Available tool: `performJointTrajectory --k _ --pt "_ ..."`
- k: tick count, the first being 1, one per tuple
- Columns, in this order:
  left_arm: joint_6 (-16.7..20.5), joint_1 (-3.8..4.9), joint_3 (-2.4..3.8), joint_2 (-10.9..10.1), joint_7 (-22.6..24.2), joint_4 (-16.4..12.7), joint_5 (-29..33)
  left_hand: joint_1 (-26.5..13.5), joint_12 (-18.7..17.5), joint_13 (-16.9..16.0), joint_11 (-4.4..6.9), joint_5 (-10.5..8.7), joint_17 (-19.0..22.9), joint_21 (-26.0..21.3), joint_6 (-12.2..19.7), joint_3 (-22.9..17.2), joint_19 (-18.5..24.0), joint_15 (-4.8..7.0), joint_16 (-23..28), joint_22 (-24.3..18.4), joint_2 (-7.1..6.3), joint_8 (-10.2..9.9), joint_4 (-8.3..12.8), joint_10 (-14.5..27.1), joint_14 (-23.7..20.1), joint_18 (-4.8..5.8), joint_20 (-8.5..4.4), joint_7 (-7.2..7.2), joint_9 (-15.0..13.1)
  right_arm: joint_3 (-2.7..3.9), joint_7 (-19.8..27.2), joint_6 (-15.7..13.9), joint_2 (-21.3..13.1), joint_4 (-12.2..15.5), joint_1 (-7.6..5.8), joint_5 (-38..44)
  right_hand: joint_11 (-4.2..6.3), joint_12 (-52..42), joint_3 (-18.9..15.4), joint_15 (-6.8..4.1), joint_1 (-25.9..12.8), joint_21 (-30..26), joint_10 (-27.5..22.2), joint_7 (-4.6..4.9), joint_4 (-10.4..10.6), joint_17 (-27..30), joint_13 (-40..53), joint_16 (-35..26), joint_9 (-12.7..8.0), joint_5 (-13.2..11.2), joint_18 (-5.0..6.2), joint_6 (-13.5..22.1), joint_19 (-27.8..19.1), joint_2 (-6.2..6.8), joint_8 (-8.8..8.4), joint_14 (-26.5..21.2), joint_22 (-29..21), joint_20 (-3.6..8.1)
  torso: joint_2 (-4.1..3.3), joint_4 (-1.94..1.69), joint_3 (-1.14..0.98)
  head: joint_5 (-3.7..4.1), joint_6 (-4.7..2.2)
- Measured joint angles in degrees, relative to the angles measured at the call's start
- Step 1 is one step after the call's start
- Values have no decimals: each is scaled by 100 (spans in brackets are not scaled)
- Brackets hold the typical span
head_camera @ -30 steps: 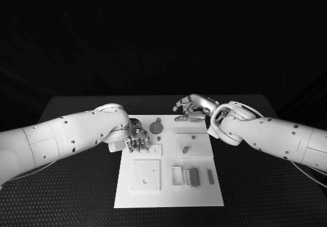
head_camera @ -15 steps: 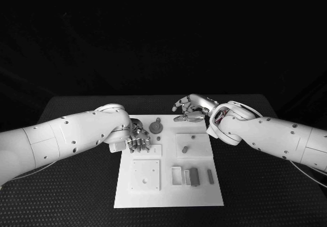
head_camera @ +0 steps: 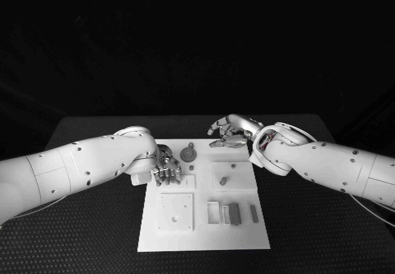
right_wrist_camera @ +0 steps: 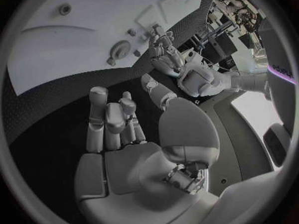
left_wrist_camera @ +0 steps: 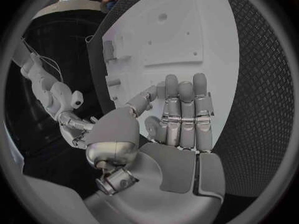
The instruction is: Assemble the parts on the task board
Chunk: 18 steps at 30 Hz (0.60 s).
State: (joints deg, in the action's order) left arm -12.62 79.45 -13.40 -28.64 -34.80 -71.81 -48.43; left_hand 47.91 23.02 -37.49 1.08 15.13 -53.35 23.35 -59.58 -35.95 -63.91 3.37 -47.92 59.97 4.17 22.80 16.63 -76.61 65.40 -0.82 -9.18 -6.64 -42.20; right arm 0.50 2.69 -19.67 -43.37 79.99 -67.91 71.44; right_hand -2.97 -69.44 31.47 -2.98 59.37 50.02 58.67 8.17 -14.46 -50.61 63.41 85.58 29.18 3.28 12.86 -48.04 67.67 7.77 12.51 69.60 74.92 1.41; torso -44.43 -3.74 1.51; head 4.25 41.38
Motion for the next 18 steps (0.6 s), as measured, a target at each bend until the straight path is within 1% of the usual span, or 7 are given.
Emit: performJointTrajectory --k 18 --pt "-59 -2 0 38 8 43 1 12 22 -4 0 -33 21 0 0 2 0 0 -22 16 -1 -24 0 0 0 1 1 0 -16 0 -1 20 13 -5 0 -2 0 0 -16 0 0 0 0 10 16 -1 -5 -21 -4 0 0 10 -2 0 0 0 -1 -2 1 -3 2 1 20"
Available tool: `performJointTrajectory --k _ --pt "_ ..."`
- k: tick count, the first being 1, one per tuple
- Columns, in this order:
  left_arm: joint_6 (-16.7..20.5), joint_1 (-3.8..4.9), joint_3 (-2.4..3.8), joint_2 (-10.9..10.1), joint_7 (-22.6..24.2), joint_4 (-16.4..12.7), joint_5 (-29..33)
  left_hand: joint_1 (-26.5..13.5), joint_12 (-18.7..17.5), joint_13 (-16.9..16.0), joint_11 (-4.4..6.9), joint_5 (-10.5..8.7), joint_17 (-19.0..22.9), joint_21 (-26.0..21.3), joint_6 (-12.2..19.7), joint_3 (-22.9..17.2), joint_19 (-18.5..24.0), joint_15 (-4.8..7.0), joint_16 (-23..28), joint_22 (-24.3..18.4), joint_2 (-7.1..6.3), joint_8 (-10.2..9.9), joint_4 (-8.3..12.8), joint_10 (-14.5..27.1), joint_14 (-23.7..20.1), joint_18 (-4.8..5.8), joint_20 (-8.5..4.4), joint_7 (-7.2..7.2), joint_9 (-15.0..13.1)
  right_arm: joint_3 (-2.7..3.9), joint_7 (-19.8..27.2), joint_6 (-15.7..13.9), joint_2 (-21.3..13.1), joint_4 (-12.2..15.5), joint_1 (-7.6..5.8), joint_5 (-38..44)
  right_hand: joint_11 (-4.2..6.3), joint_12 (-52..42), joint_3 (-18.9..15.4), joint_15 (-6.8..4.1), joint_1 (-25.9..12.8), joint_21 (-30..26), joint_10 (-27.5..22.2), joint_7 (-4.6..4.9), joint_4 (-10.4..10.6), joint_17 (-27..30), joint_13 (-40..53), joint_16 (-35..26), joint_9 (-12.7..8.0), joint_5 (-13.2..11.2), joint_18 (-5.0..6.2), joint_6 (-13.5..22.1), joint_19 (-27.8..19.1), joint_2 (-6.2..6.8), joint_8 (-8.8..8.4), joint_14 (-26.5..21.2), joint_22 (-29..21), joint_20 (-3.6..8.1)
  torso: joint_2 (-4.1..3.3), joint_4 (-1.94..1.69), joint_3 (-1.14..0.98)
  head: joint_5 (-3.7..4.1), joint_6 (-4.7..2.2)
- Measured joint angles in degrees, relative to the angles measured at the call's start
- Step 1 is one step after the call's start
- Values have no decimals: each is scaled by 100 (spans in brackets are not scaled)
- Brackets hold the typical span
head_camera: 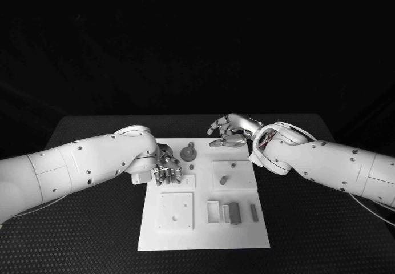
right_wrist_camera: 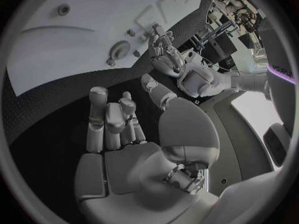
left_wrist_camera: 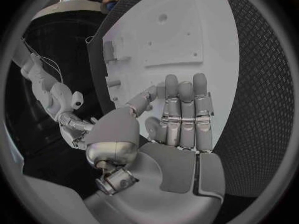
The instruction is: Assemble the parts on the task board
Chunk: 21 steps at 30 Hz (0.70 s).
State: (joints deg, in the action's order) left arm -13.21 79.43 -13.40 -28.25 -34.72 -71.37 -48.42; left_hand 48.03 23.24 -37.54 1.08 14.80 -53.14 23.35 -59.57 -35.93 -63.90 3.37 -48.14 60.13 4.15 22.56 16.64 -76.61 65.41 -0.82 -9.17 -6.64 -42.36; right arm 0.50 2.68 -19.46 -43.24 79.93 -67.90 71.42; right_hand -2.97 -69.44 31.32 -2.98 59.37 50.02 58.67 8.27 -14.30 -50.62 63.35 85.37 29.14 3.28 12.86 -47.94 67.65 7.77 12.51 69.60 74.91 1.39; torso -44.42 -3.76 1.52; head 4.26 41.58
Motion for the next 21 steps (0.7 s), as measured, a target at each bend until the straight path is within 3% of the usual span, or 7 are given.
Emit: performJointTrajectory --k 21 --pt "2 -30 -2 41 5 19 2 -23 1 1 0 -28 21 0 1 15 -20 -1 -22 11 23 18 -1 0 0 -1 -3 1 -16 0 -6 14 7 -5 0 -1 0 0 0 0 23 -21 0 1 0 0 -10 0 1 0 1 1 -10 -23 0 0 0 -10 -1 3 -6 35 8"
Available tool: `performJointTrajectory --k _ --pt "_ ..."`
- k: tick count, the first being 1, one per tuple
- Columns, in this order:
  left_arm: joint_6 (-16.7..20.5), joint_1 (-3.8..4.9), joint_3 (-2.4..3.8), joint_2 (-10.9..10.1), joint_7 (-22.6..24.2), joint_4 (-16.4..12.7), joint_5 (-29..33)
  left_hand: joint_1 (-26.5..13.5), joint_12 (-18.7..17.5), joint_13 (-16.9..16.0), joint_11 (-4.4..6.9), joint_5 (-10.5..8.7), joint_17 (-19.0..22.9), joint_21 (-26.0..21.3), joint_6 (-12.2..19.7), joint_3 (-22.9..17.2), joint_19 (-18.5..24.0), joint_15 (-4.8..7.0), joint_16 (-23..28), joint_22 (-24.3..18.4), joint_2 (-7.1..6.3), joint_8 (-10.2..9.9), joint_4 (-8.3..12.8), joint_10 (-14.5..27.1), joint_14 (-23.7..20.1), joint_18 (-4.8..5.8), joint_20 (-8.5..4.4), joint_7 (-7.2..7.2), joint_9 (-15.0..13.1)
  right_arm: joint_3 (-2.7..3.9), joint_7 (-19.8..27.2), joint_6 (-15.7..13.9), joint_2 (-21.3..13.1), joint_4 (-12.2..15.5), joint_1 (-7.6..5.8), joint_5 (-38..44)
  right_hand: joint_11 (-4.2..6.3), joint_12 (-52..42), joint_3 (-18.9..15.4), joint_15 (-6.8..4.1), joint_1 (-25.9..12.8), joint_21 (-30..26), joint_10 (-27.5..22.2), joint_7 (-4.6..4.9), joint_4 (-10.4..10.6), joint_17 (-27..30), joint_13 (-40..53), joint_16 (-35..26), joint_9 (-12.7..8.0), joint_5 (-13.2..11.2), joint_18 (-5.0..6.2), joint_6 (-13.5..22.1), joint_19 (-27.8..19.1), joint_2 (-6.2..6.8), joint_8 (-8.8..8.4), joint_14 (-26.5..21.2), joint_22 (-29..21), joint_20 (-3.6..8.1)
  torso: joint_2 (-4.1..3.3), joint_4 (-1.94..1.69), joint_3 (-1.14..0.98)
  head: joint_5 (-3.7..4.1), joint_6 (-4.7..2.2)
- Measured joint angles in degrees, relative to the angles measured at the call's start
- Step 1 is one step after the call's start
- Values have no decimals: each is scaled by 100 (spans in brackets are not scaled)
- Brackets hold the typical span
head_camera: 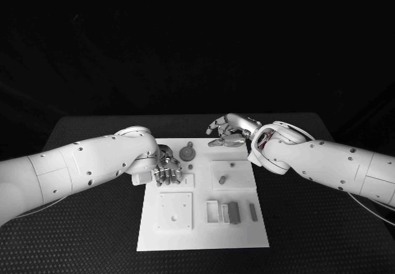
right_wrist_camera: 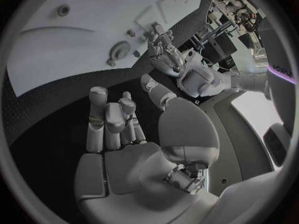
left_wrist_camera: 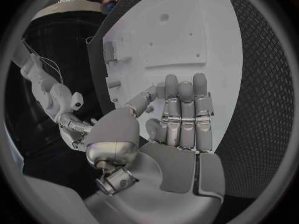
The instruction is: Assemble the parts on the task board
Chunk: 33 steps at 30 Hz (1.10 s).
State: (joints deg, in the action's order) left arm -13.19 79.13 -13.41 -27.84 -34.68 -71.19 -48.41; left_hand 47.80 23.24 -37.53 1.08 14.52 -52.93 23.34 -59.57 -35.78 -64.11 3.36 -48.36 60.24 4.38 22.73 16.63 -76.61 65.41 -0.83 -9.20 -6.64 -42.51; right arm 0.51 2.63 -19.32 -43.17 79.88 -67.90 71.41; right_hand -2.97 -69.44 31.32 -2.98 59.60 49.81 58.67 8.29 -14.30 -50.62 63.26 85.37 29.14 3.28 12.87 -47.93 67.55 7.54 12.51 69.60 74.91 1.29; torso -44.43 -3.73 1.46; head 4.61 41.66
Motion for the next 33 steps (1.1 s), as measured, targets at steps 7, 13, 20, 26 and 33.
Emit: performJointTrajectory --k 7,13,20,26,33 --pt "10 0 -1 0 -4 -3 -4 0 0 1 0 -18 6 0 1 -11 0 0 0 5 0 -9 -12 0 0 0 0 2 -8 0 -2 4 0 1 0 0 0 0 0 0 0 0 0 5 0 0 0 0 0 0 0 5 7 0 0 0 0 7 0 -1 3 1 4" --pt "48 0 -1 0 -2 1 -49 0 0 1 0 -36 13 0 3 -8 0 0 0 11 0 -16 -15 0 0 0 0 4 -8 0 -4 8 0 1 0 -1 0 0 0 0 0 0 0 5 0 0 1 0 0 0 0 5 1 0 0 0 0 24 1 -2 2 0 5" --pt "100 -7 -8 -4 10 -11 -143 0 0 1 0 -40 19 0 10 -21 1 0 -23 16 0 -32 -2 0 0 0 1 10 -9 0 -4 11 0 -1 0 -1 -20 0 0 0 0 0 -20 6 0 0 1 0 1 0 0 6 0 0 0 0 0 24 1 -2 5 -2 8" --pt "107 -11 -8 1 18 -18 -191 1 0 2 0 -61 24 0 11 -21 1 0 -23 16 -1 -15 -1 0 0 0 1 11 -15 0 -5 14 -4 0 0 -1 -21 0 0 0 0 0 -21 8 0 0 -5 0 -3 0 0 7 0 0 0 0 0 23 1 -2 5 2 9" --pt "100 -19 -4 22 19 -4 -232 1 22 -3 0 -62 29 0 12 -18 1 0 -23 22 -1 -9 1 0 0 0 2 13 -29 0 -6 25 -5 2 0 -1 -21 0 0 0 0 0 -21 9 0 0 -5 0 -4 0 0 9 0 0 0 0 -1 22 4 -3 4 6 8"
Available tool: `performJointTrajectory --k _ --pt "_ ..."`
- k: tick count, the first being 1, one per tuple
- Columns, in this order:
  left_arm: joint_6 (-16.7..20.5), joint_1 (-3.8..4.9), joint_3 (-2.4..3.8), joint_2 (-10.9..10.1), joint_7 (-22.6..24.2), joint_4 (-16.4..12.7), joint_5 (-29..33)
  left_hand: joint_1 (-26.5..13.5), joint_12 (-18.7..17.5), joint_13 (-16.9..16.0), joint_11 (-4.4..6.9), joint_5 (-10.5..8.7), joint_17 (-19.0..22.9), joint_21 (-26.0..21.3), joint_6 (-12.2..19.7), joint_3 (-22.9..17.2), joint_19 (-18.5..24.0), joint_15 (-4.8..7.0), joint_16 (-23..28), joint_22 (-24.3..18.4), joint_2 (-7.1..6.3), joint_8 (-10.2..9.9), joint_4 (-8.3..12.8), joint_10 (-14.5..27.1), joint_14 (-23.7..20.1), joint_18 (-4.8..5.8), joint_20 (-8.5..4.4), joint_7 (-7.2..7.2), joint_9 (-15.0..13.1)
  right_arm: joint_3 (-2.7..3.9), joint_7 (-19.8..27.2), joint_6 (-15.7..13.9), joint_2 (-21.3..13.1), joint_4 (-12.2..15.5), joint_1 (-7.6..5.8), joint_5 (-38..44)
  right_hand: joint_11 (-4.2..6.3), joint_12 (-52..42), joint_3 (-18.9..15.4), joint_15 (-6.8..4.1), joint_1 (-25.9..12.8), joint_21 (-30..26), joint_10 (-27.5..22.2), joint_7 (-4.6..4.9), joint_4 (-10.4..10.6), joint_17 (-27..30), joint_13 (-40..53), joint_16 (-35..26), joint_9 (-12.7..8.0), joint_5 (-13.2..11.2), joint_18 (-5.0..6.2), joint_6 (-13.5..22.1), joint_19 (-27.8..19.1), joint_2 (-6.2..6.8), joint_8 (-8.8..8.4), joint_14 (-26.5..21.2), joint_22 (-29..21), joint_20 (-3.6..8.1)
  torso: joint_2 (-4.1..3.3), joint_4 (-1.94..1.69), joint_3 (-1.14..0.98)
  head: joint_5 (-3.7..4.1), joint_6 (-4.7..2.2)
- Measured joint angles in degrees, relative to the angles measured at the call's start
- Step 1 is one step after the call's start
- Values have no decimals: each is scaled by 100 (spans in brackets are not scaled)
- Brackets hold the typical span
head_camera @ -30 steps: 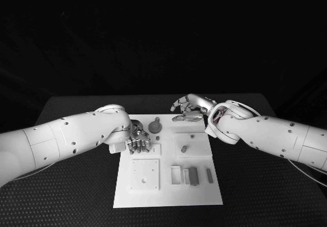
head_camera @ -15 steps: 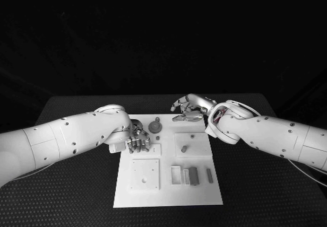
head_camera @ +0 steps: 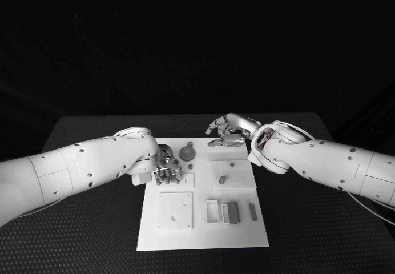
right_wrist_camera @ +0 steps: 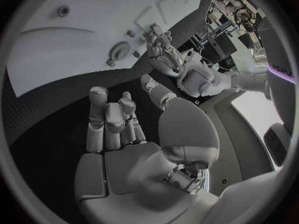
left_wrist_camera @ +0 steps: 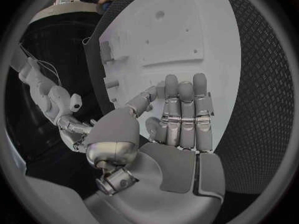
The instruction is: Assemble the parts on the task board
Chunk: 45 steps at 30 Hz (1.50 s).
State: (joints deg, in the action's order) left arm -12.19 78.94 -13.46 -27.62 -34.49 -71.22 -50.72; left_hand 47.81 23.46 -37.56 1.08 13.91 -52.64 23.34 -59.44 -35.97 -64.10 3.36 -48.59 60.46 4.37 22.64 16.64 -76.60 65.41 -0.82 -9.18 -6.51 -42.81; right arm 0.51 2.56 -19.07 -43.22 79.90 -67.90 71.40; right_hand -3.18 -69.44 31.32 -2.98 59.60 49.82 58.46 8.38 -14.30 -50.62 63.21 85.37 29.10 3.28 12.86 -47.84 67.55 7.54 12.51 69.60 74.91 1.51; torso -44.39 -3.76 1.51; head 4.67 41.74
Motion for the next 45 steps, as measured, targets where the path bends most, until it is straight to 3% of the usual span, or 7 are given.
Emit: performJointTrajectory --k 9,15,22,29,32,40,45 --pt "-10 -9 5 19 -7 24 -21 1 0 1 0 -7 29 0 -3 2 0 21 -24 22 -1 16 1 0 -21 0 1 -3 -8 0 -2 14 -3 -2 0 0 0 0 0 0 0 0 0 7 0 0 0 0 0 0 0 7 -1 0 0 0 0 -2 -1 3 -2 4 4" --pt "-8 -9 6 20 -6 25 -30 5 26 1 0 -302 107 -12 -22 50 -1 22 -67 47 -9 15 -47 0 -21 0 2 -21 -18 0 -3 20 -4 -5 0 0 0 0 0 0 0 0 0 7 0 0 -5 0 1 0 0 7 -8 0 0 0 0 -9 -2 3 -3 10 12" --pt "1 -19 1 30 2 29 -59 -158 49 13 2 -373 170 -43 -98 108 -36 23 -115 70 -259 -20 -176 -2 -23 -1 -32 51 -40 0 -4 29 -2 -11 0 -1 0 0 0 0 0 0 0 8 0 0 -5 0 1 0 0 7 -9 0 0 0 0 -10 -2 1 -3 13 20" --pt "3 -28 -2 37 9 24 -83 -244 49 19 13 -375 193 -54 -136 144 -64 33 -155 85 -380 -19 -237 -13 -33 -2 -25 90 -41 0 -4 34 -1 -14 0 -1 0 0 0 0 0 0 0 8 0 0 -5 0 1 0 0 8 -10 0 0 0 0 -11 -2 1 -2 13 24" --pt "3 -31 -3 39 13 22 -86 -275 88 28 15 -273 227 -73 -151 332 -64 33 -196 119 -346 -19 -176 -15 -32 -2 -25 100 -57 0 -5 37 -1 -16 0 -1 0 0 0 0 0 0 0 8 0 0 -4 0 1 0 0 8 -10 0 0 0 0 -12 -2 1 -2 13 24" --pt "5 -32 -4 37 21 21 -89 -322 88 28 24 -267 253 -94 -168 425 -64 33 -207 134 -393 -41 -151 -24 -32 -3 -25 106 -66 0 -6 40 -2 -19 0 -1 0 0 0 0 0 0 0 8 0 0 -10 0 -4 0 0 8 -2 0 0 0 0 -5 -1 1 -1 14 29" --pt "6 -35 -4 32 30 17 -90 -387 88 42 32 -448 289 -121 -176 500 -83 33 -245 143 -523 -42 -197 -32 -32 -3 -43 113 -74 0 -6 43 -4 -19 0 -2 0 0 0 0 0 0 0 8 0 0 -10 0 -4 0 0 8 13 0 0 0 0 -8 -1 1 -1 20 32"
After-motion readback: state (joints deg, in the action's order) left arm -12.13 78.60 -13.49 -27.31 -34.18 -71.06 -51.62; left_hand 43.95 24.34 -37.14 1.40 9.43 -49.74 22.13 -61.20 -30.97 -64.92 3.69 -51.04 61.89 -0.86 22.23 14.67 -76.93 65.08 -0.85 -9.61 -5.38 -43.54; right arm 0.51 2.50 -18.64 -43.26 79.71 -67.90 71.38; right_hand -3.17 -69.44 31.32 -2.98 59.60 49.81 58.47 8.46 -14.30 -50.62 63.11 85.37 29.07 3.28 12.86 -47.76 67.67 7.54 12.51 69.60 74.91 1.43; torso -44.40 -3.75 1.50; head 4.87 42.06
